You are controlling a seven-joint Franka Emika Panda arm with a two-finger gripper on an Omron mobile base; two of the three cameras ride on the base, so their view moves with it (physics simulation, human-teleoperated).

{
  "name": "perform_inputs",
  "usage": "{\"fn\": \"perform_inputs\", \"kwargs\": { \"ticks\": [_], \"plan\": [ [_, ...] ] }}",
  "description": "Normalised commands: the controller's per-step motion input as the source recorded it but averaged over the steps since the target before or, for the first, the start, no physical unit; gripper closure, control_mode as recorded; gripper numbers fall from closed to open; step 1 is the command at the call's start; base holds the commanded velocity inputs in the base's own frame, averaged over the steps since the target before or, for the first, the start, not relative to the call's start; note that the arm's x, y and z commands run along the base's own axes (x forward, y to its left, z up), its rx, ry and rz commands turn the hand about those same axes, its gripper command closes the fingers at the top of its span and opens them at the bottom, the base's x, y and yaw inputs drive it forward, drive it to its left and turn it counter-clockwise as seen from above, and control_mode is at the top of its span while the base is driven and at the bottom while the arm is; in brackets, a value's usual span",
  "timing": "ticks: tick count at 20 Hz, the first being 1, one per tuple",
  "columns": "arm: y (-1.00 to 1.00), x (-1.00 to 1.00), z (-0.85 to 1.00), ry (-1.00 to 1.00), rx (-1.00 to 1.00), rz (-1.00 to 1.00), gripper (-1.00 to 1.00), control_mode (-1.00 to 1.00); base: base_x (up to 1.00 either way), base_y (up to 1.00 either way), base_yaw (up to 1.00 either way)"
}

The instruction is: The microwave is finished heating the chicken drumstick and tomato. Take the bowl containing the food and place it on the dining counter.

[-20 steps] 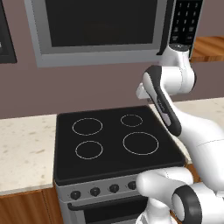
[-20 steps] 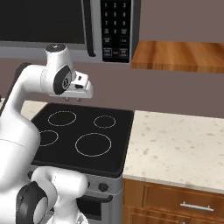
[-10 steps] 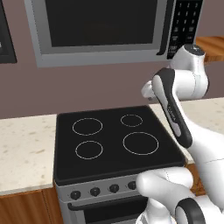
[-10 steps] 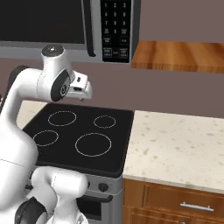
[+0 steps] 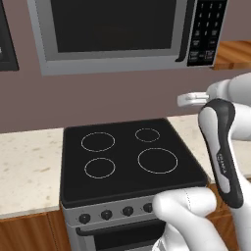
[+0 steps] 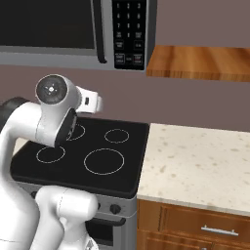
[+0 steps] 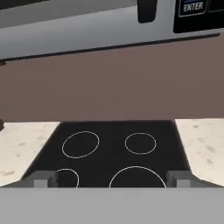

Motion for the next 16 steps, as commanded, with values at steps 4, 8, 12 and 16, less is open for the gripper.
{"fn": "perform_inputs", "kwargs": {
  "ticks": [4, 8, 12, 16],
  "plan": [
    [-0.04, -0.29, 0.69, -0.50, 0.01, 0.00, -1.00, -1.00, 0.00, 0.00, 0.00],
    [-0.11, -0.24, 0.89, -0.52, 0.00, -0.01, -1.00, -1.00, 0.00, 0.00, 0.00],
    [-0.09, 0.00, 0.79, -0.47, 0.01, -0.04, -1.00, -1.00, 0.00, 0.00, 0.00],
    [-0.04, 0.01, 0.42, -0.21, 0.03, -0.06, -1.00, -1.00, 0.00, 0.00, 0.00]
  ]
}}
